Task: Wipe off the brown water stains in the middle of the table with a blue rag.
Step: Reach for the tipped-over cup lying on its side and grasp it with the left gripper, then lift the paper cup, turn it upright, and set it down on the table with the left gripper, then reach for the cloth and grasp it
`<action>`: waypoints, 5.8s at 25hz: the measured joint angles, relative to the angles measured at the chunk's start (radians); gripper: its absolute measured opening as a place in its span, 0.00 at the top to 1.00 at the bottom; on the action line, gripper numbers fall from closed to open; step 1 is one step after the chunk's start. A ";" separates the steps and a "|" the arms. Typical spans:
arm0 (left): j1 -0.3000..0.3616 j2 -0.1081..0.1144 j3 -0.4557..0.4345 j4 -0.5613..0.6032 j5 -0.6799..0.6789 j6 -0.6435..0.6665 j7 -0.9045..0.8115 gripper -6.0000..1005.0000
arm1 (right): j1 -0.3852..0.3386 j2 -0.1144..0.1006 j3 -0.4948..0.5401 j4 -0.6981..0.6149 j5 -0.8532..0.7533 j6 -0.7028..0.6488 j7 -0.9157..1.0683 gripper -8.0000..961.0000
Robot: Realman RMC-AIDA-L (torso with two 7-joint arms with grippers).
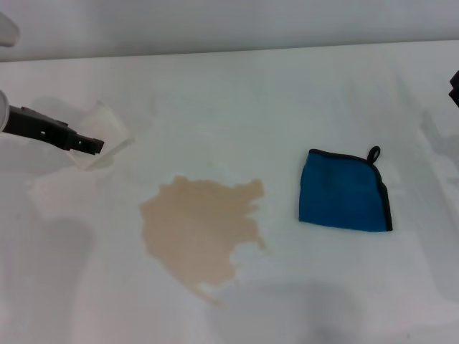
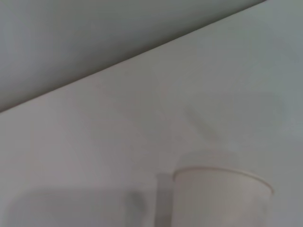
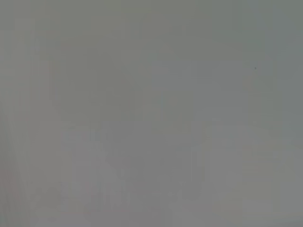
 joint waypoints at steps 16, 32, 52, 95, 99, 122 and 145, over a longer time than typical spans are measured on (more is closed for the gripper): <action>0.009 -0.018 0.000 0.053 -0.010 -0.134 0.122 0.12 | 0.003 -0.001 0.000 0.000 0.000 0.000 0.029 0.10; 0.033 -0.033 0.000 0.073 -0.053 -0.165 0.183 0.15 | 0.001 0.003 0.000 0.008 0.000 0.015 0.049 0.10; 0.208 -0.055 0.000 0.083 -0.662 -0.032 0.571 0.36 | 0.003 -0.001 0.000 -0.001 0.000 0.017 0.061 0.10; 0.707 -0.067 -0.004 0.608 -1.366 -0.068 1.544 0.38 | 0.005 -0.004 -0.006 -0.033 -0.008 -0.003 0.061 0.11; 0.719 -0.067 -0.004 0.614 -1.365 -0.065 1.544 0.38 | 0.003 -0.002 -0.010 -0.031 -0.008 -0.002 0.061 0.11; 0.784 -0.069 -0.005 0.661 -1.377 -0.071 1.549 0.29 | -0.003 -0.001 -0.014 -0.027 -0.008 0.017 0.061 0.11; 0.913 -0.066 -0.004 0.734 -1.366 0.049 1.646 0.12 | -0.006 -0.005 -0.020 -0.031 -0.011 0.026 0.061 0.11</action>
